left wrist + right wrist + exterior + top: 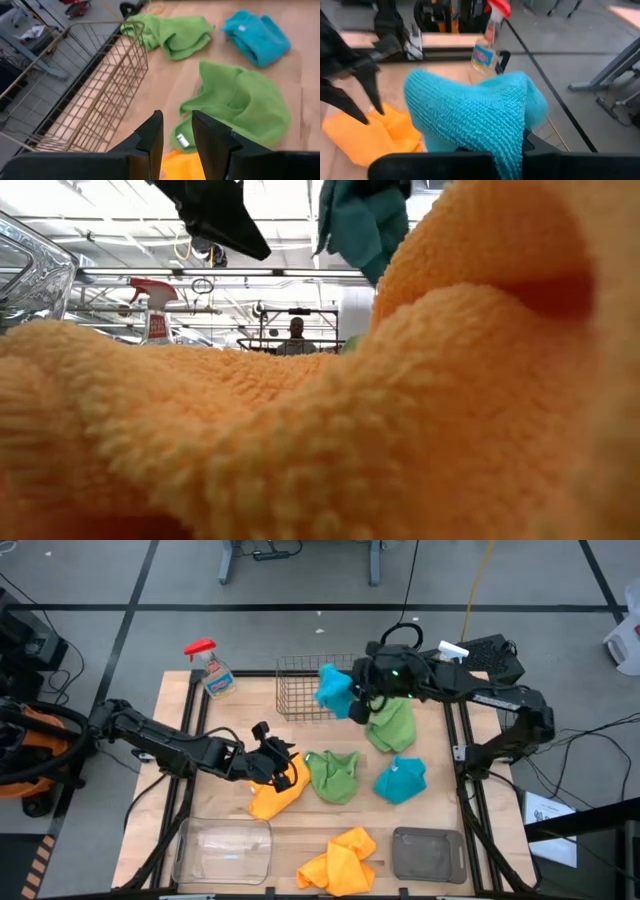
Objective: Sort microfiber towel by color & place in baskets
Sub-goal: Put the left blue microfiber cloth into the wired basket
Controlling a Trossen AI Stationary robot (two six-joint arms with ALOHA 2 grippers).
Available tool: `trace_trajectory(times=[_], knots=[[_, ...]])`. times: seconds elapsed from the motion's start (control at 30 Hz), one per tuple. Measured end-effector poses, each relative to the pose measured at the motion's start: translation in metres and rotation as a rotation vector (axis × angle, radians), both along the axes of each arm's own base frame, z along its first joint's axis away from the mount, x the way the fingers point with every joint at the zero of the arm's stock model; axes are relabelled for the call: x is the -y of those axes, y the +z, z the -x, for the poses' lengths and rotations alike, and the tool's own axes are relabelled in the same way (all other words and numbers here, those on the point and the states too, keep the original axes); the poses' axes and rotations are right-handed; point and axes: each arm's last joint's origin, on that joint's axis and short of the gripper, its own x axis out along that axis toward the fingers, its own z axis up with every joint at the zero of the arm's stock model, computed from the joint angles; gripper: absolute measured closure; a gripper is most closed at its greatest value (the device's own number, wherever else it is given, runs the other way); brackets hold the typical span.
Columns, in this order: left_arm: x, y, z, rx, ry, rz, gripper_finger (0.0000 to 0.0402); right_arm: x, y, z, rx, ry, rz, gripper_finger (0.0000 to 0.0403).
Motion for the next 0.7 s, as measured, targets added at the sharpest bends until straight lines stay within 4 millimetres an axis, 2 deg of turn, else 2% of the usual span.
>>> trace_trajectory(times=[0.17,0.33,0.7], knots=[[0.001,-0.017,-0.002,0.039,-0.085,-0.034,0.0293,0.023,-0.007,-0.022,-0.069,0.005,-0.007,0.0402],[-0.005,-0.018,-0.007,0.092,-0.139,-0.014,0.0293,0.043,-0.021,-0.04,-0.131,0.021,0.023,0.0402],[-0.006,-0.018,-0.008,0.11,-0.142,0.031,0.0293,0.09,-0.055,-0.049,-0.214,0.018,-0.029,0.0402]])
